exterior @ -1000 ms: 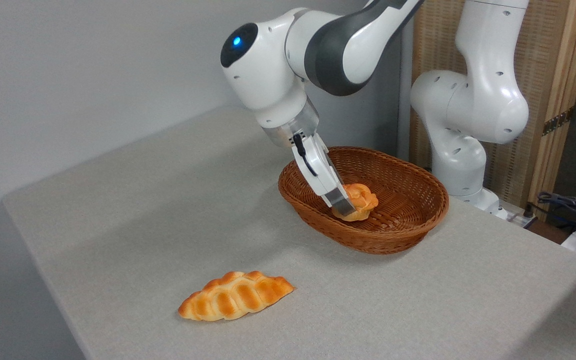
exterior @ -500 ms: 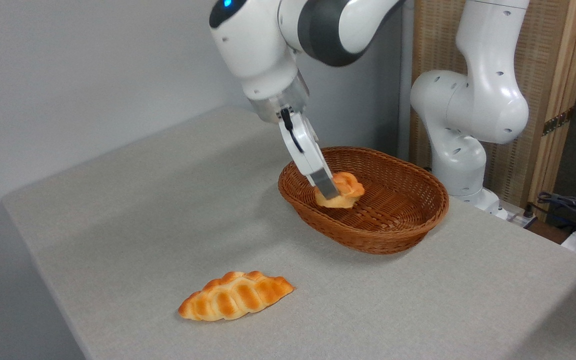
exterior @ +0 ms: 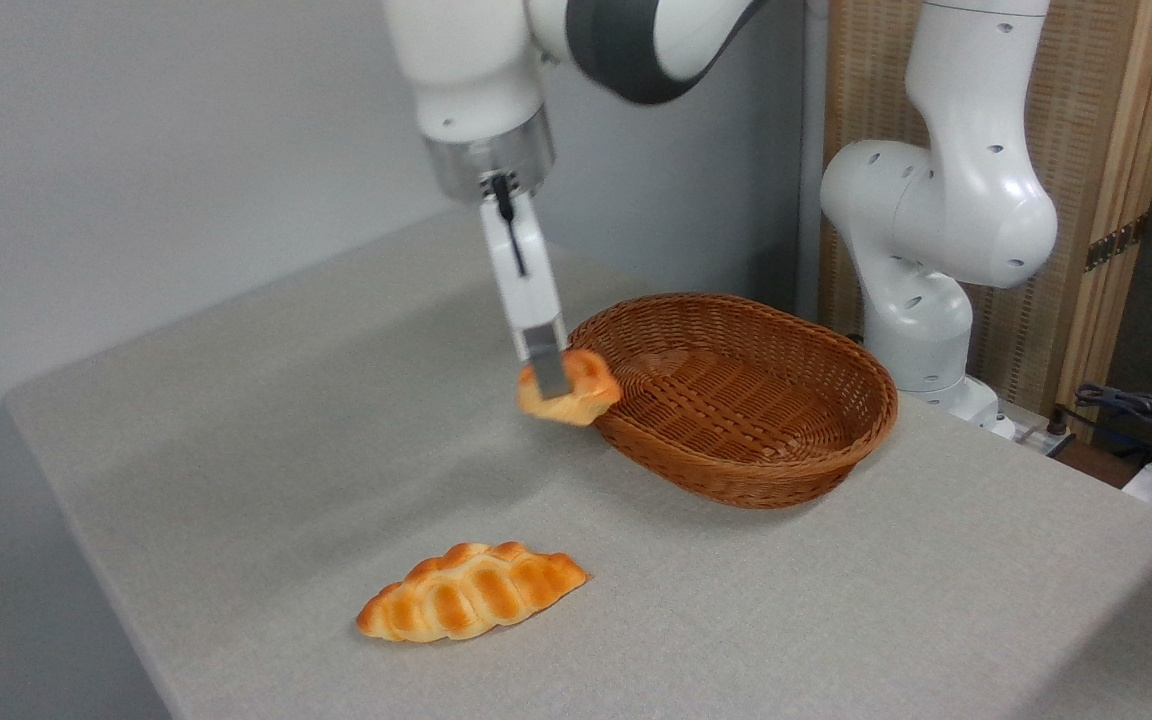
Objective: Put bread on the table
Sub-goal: 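Lift the orange bun out of the basket and carry it beside the braided loaf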
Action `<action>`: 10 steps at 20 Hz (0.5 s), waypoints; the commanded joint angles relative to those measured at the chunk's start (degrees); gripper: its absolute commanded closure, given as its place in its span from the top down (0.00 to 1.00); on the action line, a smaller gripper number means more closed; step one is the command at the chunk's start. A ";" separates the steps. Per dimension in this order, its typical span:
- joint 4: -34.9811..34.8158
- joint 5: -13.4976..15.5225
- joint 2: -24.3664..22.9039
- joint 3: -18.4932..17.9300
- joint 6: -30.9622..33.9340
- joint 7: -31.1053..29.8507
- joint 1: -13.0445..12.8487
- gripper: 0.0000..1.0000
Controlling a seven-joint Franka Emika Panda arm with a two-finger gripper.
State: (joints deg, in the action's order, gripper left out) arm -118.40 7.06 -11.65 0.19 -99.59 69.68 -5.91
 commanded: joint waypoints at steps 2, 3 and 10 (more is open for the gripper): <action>5.89 1.29 9.09 0.17 -3.32 1.25 -0.42 0.57; 6.86 1.29 10.76 0.17 -4.28 1.25 -0.42 0.74; 8.19 1.20 14.99 1.40 -11.06 1.07 -0.42 1.00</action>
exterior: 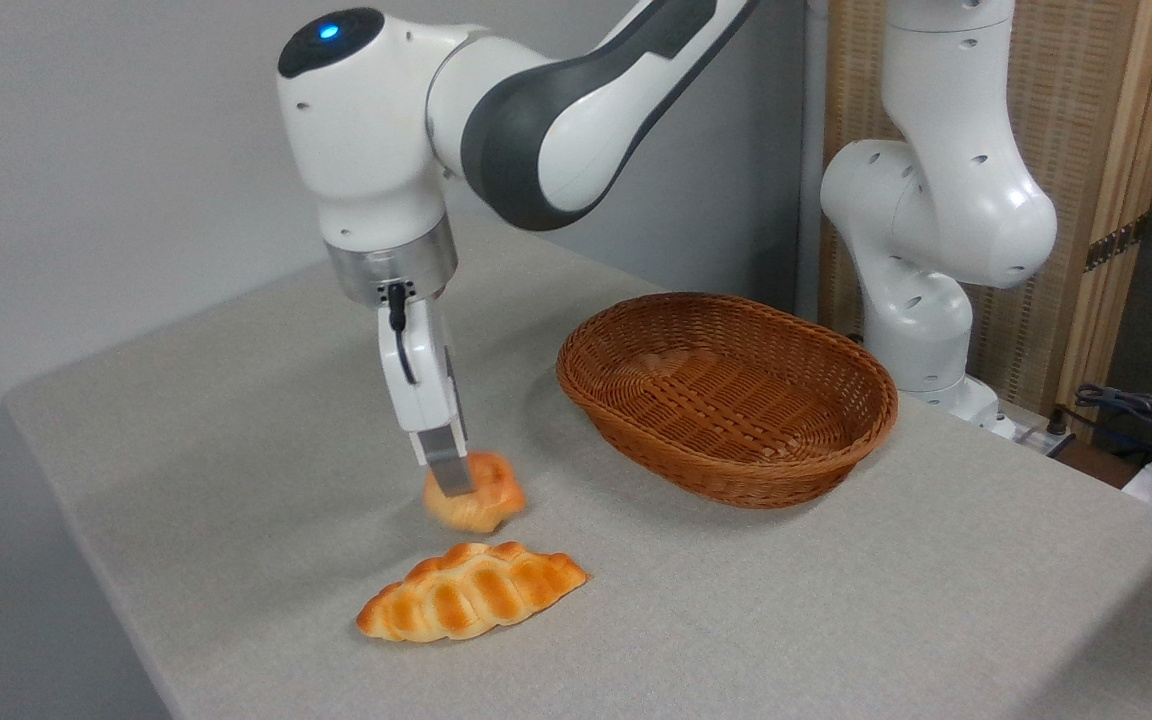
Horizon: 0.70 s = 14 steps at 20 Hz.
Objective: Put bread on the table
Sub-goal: 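Open the gripper to release the bun onto the table and raise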
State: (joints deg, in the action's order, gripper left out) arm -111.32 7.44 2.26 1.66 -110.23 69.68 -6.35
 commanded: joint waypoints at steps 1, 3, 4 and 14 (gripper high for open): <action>1.10 0.82 1.26 0.10 -0.42 1.07 0.02 1.00; 1.28 0.82 1.09 0.10 -0.42 0.98 0.02 1.00; 2.06 0.91 0.65 -0.16 -0.34 0.63 0.02 1.00; 14.72 -3.30 -1.03 -1.48 5.90 -28.53 0.64 1.00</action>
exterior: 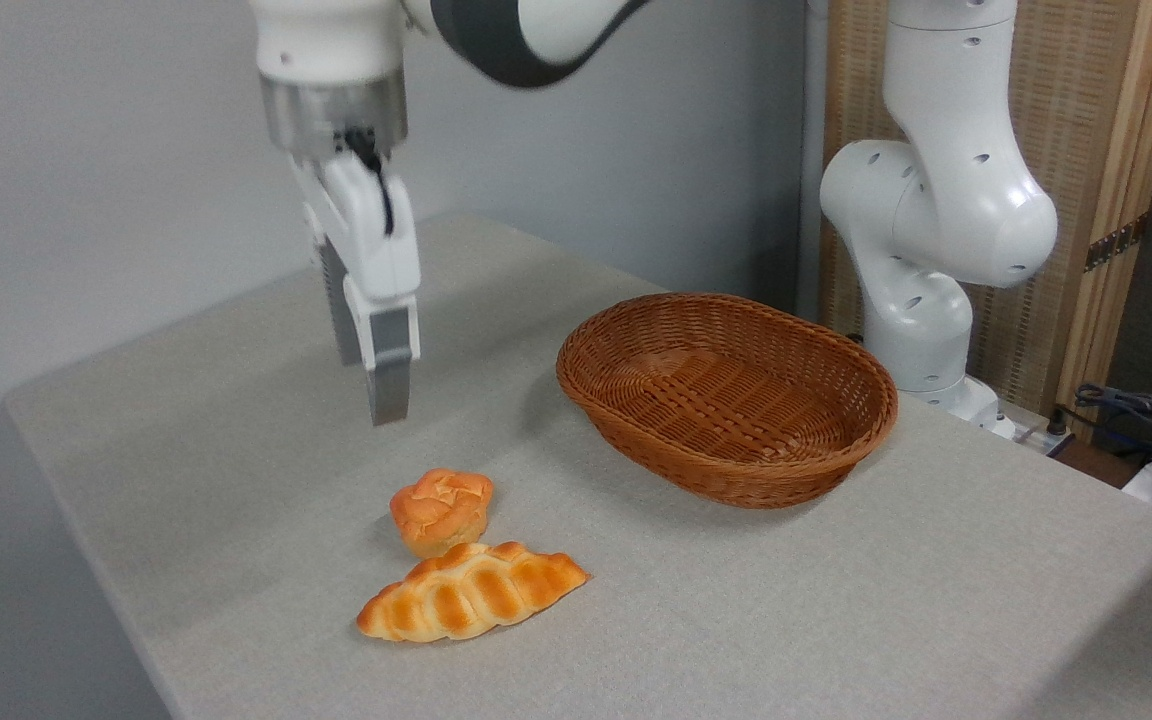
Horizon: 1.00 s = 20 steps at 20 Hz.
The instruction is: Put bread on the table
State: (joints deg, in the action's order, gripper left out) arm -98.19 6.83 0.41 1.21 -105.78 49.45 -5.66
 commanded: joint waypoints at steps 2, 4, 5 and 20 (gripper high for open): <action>1.78 -3.05 0.82 -2.00 2.77 -9.64 -0.06 1.00; 1.78 -3.23 0.82 -3.92 3.12 -10.16 -0.06 1.00; 1.78 -3.31 0.82 -4.28 3.04 -10.78 0.03 1.00; 1.87 -4.81 0.91 -4.90 3.21 -9.99 -0.58 1.00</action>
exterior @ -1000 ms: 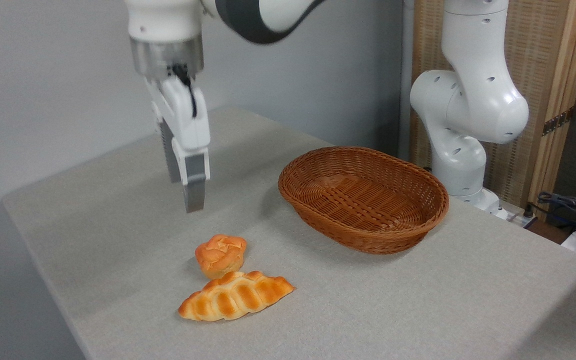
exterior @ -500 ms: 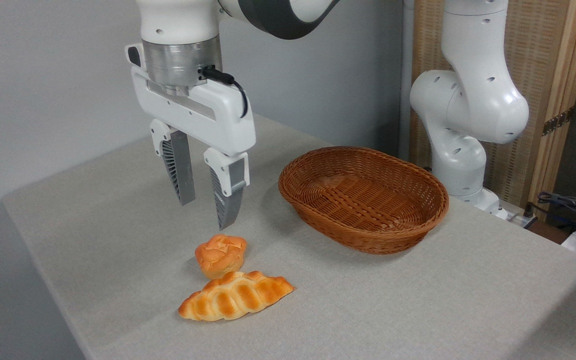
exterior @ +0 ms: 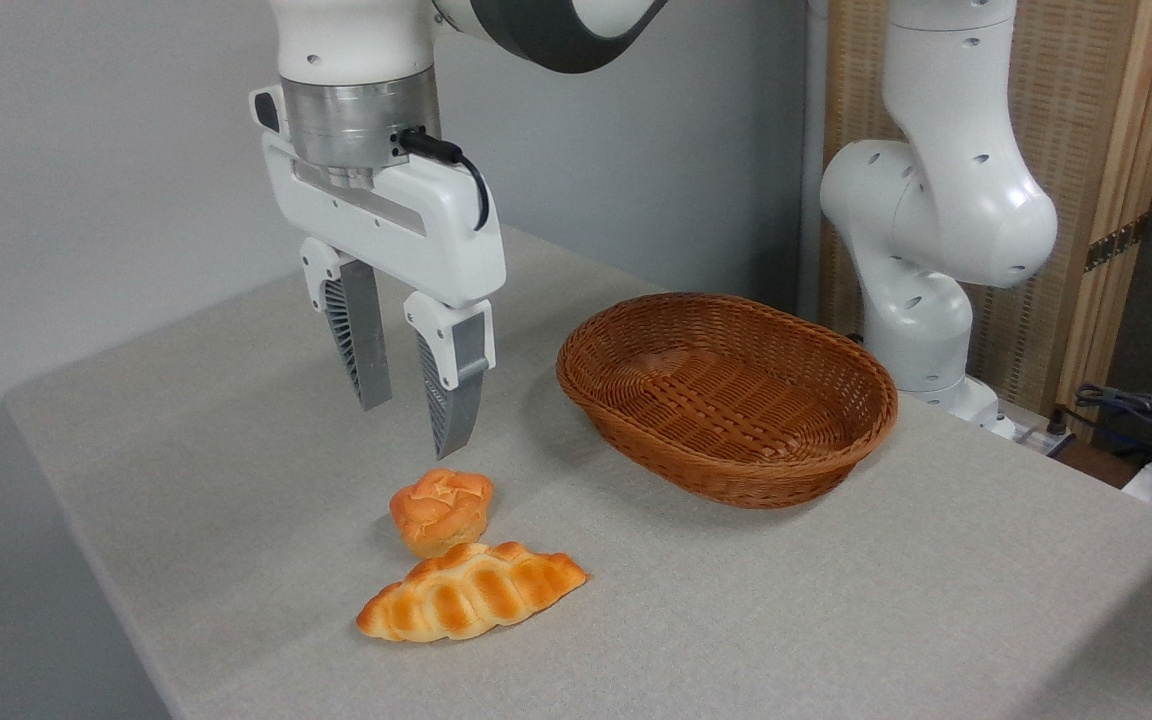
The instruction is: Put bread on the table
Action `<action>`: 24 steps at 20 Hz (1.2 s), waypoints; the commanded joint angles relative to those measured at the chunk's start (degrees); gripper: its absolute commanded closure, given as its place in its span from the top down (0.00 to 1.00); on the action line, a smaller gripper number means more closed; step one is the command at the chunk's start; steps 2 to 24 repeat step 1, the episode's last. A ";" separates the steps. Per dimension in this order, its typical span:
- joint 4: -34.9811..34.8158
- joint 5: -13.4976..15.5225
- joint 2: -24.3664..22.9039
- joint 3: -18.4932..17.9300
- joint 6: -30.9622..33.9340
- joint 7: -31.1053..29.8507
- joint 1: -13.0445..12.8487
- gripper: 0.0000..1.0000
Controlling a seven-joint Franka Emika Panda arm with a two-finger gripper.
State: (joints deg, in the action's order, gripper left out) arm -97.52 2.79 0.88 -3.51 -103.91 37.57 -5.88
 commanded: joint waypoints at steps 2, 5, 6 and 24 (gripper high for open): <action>1.19 -0.76 0.44 -0.18 1.25 1.89 -0.36 1.00; 1.19 -0.76 0.44 -0.18 1.25 1.89 -0.36 1.00; 1.19 -0.76 0.44 -0.18 1.25 1.89 -0.36 1.00; 1.19 -0.76 0.44 -0.18 1.25 1.89 -0.36 1.00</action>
